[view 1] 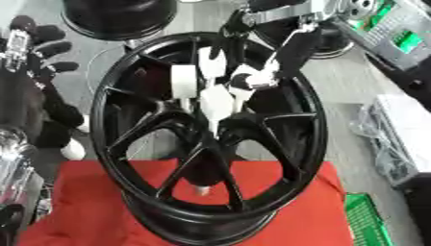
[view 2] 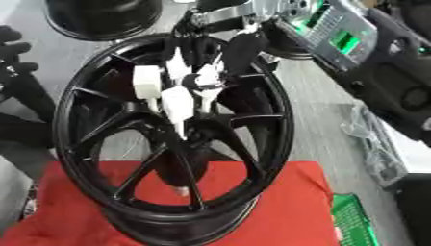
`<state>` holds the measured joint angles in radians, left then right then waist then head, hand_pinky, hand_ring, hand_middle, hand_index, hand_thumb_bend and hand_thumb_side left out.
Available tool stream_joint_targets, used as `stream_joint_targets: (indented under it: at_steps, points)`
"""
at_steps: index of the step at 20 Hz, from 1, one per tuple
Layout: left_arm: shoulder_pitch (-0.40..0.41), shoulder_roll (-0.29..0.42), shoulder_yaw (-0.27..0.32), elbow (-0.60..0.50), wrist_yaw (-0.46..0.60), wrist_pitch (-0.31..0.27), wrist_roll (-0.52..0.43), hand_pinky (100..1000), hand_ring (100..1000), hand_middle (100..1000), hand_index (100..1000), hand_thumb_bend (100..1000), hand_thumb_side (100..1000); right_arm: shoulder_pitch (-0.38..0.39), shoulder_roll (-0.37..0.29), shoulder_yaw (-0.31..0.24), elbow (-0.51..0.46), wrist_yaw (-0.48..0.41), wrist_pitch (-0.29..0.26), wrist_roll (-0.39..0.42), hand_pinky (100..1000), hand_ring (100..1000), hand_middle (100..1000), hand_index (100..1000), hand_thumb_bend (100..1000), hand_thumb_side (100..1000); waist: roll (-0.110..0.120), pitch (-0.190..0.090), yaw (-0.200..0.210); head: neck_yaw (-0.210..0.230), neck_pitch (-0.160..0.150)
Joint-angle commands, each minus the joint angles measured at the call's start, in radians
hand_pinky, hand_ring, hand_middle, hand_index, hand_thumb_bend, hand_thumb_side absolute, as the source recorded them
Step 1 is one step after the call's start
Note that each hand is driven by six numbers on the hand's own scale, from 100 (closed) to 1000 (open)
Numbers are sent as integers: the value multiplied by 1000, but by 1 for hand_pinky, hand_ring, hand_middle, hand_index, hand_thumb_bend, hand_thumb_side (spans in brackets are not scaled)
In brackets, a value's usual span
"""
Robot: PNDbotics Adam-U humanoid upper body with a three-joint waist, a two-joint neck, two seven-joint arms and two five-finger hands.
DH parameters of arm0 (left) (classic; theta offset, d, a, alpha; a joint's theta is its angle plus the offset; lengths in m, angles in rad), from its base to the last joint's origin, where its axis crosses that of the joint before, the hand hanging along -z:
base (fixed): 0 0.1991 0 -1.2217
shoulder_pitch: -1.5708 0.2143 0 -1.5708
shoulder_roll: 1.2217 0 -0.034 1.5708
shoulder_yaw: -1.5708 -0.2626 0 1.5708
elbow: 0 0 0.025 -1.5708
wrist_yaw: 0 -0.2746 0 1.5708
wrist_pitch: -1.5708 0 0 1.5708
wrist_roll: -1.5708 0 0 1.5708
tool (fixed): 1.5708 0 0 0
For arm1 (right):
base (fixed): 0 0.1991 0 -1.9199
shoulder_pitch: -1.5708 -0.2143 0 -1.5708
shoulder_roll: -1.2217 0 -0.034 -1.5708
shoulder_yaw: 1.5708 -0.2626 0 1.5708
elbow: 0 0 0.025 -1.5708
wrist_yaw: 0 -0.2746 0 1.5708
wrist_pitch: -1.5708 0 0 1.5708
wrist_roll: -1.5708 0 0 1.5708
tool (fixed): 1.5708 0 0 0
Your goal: Pull the pin out of the wheel hub.
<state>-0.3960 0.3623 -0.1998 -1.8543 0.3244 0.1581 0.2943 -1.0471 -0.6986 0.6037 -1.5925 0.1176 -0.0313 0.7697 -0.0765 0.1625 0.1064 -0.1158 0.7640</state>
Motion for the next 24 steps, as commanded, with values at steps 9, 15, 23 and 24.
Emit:
stream_joint_targets:
  at_steps: [9, 15, 23, 24]
  points:
    - [-10, 26, 6, -10, -4, 4, 1, 673, 765, 699, 716, 156, 741, -1, 32, -12, -2, 37, 20, 22, 732, 609, 592, 821, 215, 426, 5, -13, -1, 0, 6]
    - [-9, 24, 4, -8, -2, 5, 0, 673, 766, 698, 716, 159, 743, 8, 45, -7, 12, 53, 10, 63, 735, 621, 605, 814, 233, 415, 5, -15, 0, -5, 6]
    - [-6, 17, 3, -3, 0, 5, 0, 672, 766, 697, 715, 160, 741, 14, 50, -6, 25, 77, -21, 90, 744, 652, 634, 821, 272, 423, 2, -24, 6, -14, 6]
    - [-6, 17, 2, -3, 0, 6, 0, 672, 766, 697, 715, 159, 741, 14, 51, -6, 25, 79, -23, 91, 745, 653, 635, 821, 276, 424, 2, -25, 6, -15, 6]
